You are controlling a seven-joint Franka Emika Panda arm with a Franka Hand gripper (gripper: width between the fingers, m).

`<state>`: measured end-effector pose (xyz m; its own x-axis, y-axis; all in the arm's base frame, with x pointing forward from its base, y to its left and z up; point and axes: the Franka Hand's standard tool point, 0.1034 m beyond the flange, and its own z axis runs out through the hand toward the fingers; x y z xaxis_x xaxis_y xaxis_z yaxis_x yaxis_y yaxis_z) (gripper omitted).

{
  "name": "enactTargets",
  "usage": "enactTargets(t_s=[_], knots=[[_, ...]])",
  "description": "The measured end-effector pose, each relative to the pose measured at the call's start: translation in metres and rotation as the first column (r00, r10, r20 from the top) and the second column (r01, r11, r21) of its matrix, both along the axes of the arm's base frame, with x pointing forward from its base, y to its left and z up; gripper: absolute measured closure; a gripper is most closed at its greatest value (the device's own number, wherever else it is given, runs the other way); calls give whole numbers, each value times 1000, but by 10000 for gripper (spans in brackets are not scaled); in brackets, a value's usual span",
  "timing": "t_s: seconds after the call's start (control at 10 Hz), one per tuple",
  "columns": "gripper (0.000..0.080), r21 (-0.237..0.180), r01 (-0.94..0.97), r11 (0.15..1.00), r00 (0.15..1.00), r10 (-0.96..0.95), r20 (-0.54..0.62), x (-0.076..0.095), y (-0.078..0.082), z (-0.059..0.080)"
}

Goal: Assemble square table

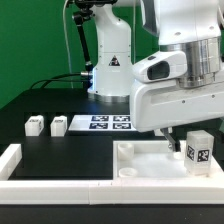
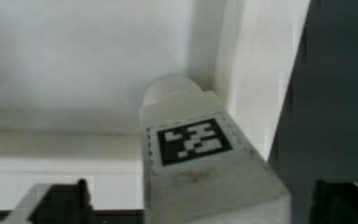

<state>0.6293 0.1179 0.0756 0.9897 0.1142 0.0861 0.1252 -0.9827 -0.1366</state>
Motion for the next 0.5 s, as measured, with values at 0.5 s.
enactTargets(t_s=[0.5], knots=[[504, 16, 394, 919, 918, -392, -63, 0, -4, -1]])
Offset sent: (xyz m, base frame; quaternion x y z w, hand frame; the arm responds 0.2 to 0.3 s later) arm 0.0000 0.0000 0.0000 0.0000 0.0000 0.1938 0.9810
